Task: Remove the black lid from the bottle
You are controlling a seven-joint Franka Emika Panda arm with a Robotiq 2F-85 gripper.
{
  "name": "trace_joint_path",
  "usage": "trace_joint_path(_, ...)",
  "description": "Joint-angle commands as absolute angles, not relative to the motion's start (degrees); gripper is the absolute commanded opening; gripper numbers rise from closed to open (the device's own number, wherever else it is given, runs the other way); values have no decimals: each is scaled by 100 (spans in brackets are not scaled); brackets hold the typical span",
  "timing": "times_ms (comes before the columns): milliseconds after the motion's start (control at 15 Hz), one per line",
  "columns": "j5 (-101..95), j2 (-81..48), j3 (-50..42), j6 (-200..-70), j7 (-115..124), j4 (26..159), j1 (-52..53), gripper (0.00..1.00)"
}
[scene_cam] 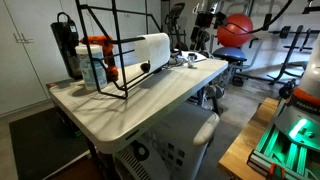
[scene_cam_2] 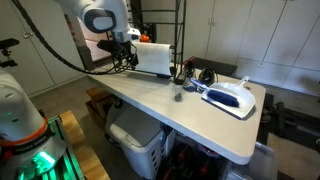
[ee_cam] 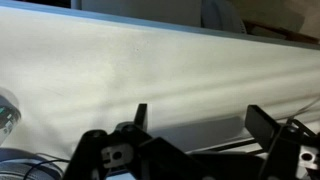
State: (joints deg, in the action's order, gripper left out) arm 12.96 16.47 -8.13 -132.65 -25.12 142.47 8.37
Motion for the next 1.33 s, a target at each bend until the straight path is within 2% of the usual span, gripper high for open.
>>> trace_joint_path(0,1338,1644,-687,-13242,-2539,14236,709,100)
trace_joint_path(1133,1338,1644,-687,-13242,-2539,14236,709,100)
trace_joint_path(1267,1194,1376,-728,-13065,-2439,13911,563,100)
